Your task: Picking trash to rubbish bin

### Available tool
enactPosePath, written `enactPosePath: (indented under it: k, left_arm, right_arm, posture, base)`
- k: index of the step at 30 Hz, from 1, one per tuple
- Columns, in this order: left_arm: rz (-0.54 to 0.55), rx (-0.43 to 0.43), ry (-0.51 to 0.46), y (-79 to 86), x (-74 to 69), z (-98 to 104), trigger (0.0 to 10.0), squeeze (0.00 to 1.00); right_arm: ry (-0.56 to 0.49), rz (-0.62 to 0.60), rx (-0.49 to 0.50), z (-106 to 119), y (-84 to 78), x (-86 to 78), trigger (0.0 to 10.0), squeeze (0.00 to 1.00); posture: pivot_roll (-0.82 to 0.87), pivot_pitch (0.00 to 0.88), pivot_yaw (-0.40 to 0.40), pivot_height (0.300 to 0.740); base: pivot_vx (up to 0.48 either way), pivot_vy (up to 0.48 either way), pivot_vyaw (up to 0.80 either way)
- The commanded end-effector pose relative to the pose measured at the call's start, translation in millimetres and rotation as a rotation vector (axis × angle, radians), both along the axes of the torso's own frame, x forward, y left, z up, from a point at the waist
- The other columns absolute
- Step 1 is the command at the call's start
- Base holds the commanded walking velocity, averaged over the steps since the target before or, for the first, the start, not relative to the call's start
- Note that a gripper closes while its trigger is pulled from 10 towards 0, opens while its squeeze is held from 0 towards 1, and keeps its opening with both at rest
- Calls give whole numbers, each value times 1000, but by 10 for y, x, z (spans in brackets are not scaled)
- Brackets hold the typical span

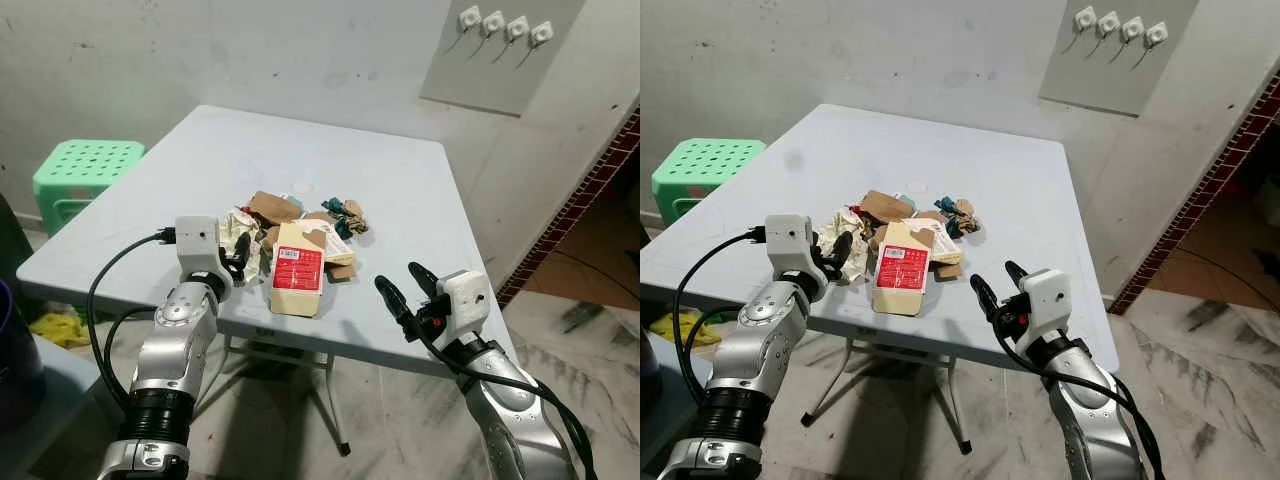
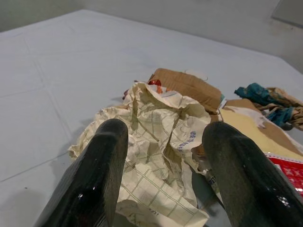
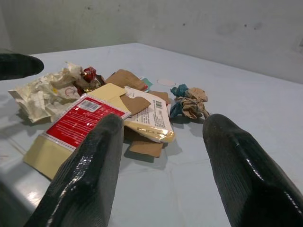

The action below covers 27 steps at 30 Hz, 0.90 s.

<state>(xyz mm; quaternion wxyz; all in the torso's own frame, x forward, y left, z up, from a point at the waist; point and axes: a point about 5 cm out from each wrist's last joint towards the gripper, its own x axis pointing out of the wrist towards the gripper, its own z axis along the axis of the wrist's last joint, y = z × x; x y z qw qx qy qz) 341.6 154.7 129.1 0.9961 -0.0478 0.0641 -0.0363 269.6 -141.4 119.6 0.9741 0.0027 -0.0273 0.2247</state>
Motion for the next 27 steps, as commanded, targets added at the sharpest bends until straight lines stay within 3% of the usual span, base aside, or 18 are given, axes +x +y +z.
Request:
enactPosePath:
  k: [1,8,22,27]
  left_arm:
    - [-24,8,-11,-48,27,36,10000,0]
    - [-65,-21,-17,-85,24,48,10000,0]
    - [-81,-26,-12,-99,39,50,10000,0]
    - [-81,-27,-13,-101,41,54,10000,0]
  right_arm:
    - [-7,0,-3,37,-16,18,10000,0]
    - [-15,-9,5,44,-5,28,10000,0]
    - [-17,-10,17,43,26,12,10000,0]
    - [-17,-10,21,41,29,9,10000,0]
  posture:
    - [-18,0,-124,740]
    - [-18,0,-120,740]
    - [-21,0,-113,740]
    - [-21,0,-112,740]
  base:
    - [0,0,0]
    - [0,0,0]
    - [0,457,0]
    - [0,146,0]
